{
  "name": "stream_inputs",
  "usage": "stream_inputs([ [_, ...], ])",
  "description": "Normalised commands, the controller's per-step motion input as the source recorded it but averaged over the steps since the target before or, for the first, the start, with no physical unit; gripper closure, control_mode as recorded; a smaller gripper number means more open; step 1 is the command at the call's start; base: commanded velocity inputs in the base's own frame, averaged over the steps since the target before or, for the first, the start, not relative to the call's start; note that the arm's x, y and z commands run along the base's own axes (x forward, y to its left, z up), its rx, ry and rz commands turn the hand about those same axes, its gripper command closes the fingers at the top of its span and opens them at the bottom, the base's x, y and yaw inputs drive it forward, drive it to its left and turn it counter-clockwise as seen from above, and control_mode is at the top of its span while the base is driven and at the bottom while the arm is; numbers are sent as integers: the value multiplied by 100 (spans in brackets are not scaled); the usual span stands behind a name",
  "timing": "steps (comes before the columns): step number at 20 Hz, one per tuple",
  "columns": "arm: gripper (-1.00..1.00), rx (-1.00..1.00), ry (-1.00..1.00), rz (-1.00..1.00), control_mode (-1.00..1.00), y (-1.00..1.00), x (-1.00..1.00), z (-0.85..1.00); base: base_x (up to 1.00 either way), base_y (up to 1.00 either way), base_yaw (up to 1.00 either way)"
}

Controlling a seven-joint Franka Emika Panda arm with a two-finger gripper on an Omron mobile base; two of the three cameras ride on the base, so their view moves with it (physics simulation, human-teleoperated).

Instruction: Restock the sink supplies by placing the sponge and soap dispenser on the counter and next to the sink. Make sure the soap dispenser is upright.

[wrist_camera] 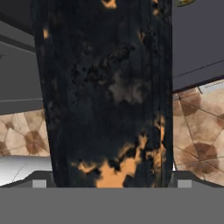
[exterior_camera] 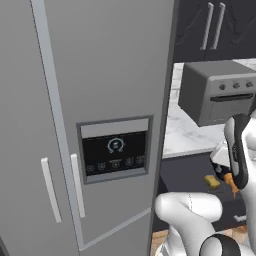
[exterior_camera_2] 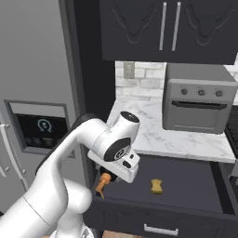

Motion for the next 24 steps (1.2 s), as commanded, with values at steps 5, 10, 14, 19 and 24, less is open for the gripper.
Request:
stream_inputs([
  [5, 100, 0, 0, 0, 100, 0, 0, 0, -40, 9, -41],
  [10, 100, 0, 0, 0, 100, 0, 0, 0, -31, -2, -47],
  [14, 100, 0, 0, 0, 100, 0, 0, 0, -32, -29, -42],
  [19, 100, 0, 0, 0, 100, 0, 0, 0, -15, -59, -30],
  [24, 100, 0, 0, 0, 100, 0, 0, 0, 0, -93, -11],
])
